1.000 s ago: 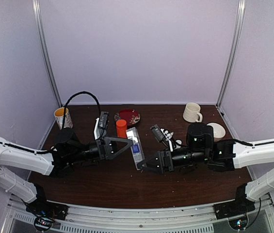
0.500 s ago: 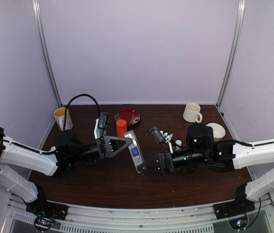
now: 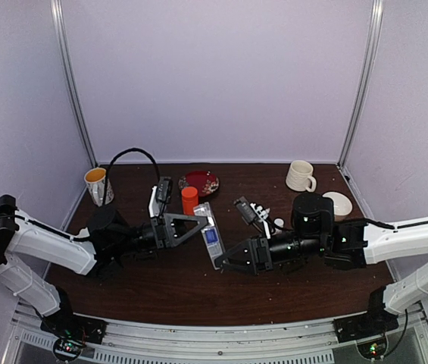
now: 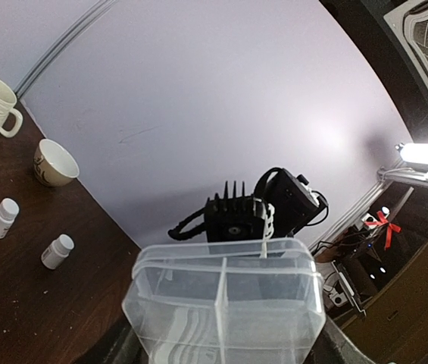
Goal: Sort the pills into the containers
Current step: Pass from the right arm to the left, then open the lid of the pill container.
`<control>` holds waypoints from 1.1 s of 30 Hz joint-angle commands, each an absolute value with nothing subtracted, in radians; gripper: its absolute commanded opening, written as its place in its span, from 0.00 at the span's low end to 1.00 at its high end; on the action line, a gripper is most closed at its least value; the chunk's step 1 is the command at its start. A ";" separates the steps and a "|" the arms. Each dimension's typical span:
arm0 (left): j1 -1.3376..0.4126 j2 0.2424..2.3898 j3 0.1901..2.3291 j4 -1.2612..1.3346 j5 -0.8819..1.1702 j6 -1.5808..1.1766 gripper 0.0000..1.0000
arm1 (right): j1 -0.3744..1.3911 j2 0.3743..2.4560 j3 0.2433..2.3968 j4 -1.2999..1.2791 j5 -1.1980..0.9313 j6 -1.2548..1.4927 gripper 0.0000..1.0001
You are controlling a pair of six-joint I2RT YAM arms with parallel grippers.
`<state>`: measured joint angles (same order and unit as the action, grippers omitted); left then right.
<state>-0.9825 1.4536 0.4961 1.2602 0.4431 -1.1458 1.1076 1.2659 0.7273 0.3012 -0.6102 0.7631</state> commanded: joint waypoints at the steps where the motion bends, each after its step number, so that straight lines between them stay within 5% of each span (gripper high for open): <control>1: -0.979 1.466 0.515 1.304 0.468 -1.134 0.50 | 1.111 1.249 0.717 0.338 -0.610 0.759 0.84; 6: -0.978 1.449 0.517 1.247 0.470 -1.106 0.48 | 1.110 1.225 0.716 0.303 -0.556 0.744 0.97; 22: -0.974 1.415 0.526 1.174 0.474 -1.084 0.46 | 1.065 1.117 0.700 0.013 -0.346 0.654 0.81; 33: -0.974 1.403 0.550 1.057 0.454 -1.048 0.46 | 1.117 1.169 0.770 0.000 -0.398 0.594 0.89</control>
